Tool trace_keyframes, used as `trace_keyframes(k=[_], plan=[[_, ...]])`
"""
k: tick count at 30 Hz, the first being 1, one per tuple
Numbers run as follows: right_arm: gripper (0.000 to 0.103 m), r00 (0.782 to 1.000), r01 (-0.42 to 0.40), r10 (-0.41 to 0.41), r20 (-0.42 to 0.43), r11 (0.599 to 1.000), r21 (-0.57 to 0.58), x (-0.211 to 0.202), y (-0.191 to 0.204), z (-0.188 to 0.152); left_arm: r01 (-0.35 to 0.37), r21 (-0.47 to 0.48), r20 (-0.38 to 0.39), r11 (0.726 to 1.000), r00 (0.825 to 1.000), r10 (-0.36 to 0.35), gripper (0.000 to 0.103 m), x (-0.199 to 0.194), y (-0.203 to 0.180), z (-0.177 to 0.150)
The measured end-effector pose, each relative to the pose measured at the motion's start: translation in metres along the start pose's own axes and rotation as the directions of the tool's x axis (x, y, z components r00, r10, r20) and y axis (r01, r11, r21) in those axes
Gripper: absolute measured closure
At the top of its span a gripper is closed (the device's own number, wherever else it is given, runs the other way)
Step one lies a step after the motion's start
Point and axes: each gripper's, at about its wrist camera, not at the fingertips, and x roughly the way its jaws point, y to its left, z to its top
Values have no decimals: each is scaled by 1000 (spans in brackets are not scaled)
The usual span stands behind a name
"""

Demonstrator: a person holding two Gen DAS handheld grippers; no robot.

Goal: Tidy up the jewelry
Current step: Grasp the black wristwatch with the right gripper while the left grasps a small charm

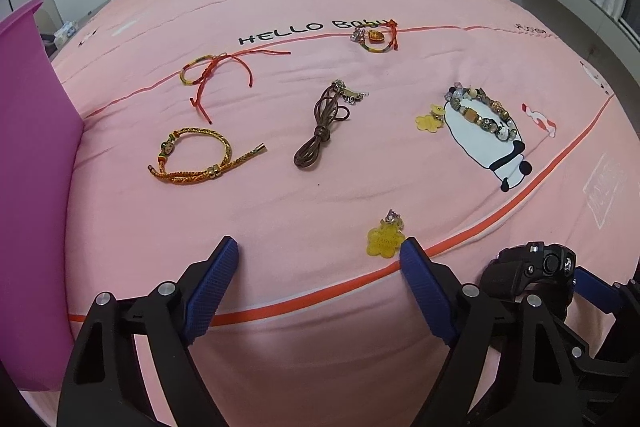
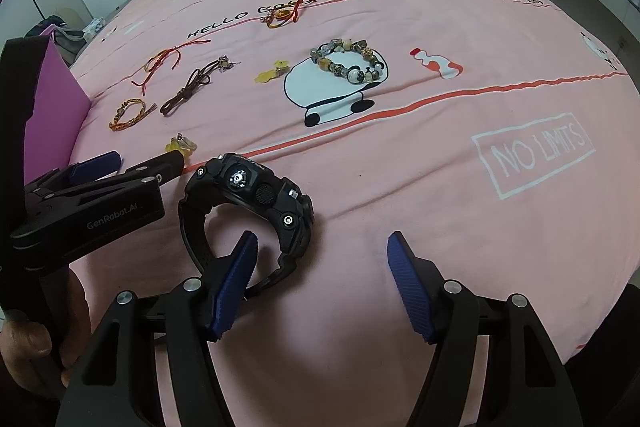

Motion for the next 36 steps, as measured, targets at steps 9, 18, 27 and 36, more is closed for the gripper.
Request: trace_keyframes(k=[9, 18, 27, 36], plan=[[58, 1000, -5, 5, -10, 1000, -17, 3, 2, 0, 12, 6, -8, 1000, 1000, -12, 48, 8, -7, 3], [85, 999, -35, 35, -11, 998, -42, 2, 4, -1, 99, -38, -7, 994, 995, -100, 99, -4, -4, -5], [87, 996, -85, 87, 17, 993, -78, -11, 7, 3, 97, -138, 33, 986, 995, -94, 99, -42, 20, -13], [87, 991, -109, 118, 69, 987, -122, -25, 9, 5, 46, -212, 60, 976, 998, -33, 99, -80, 42, -21]])
